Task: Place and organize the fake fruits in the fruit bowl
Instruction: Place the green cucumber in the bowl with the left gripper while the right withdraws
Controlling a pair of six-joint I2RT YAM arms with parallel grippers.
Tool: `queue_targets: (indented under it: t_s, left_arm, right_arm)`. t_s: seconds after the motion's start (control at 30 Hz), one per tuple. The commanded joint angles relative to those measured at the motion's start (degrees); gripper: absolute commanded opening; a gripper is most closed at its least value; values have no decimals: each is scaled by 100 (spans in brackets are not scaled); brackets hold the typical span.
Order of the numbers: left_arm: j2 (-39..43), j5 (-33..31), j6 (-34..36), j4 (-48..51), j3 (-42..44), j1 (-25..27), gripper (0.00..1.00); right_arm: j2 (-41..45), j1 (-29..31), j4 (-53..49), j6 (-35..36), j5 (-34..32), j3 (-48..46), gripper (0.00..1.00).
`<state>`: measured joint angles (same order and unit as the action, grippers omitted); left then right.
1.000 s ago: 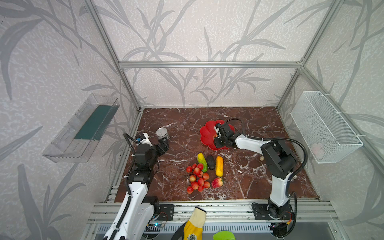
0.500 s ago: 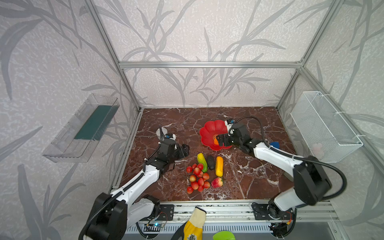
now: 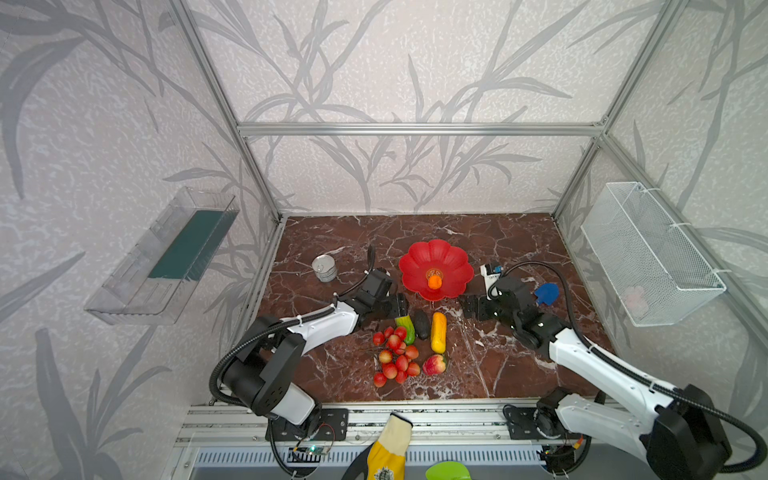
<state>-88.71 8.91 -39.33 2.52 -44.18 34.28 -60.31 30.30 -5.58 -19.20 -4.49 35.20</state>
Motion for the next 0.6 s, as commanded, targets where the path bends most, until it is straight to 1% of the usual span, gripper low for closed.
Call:
queue_targets:
  t_s: [0.0, 0.07, 0.1, 0.17, 0.27, 0.33, 0.43, 0.57]
  left_arm:
    - [-204, -46, -262, 108, -191, 176, 76]
    - [-312, -58, -311, -17, -201, 279, 75]
    - [-376, -64, -336, -90, -213, 308, 72]
    - [-526, -5, -400, -147, -283, 351, 65]
    - [-656, 100, -552, -243, -331, 360, 51]
    - [-598, 87, -626, -448, -238, 370, 42]
    - [-383, -28, -671, -524, -152, 365, 35]
    - [198, -173, -587, -569, -11, 361, 32]
  right_arm:
    - [168, -28, -159, -31, -101, -49, 99]
    - [186, -32, -154, -40, -92, -53, 99]
    - [187, -31, -94, -47, -109, -89, 100]
    - [161, -30, 36, -55, -137, -144, 99]
    - [130, -41, -36, -40, -112, -67, 99]
    - [143, -37, 17, -21, -126, -104, 99]
    - [112, -36, 78, 25, -153, -137, 99]
    - [64, -42, 92, 39, -118, -159, 99]
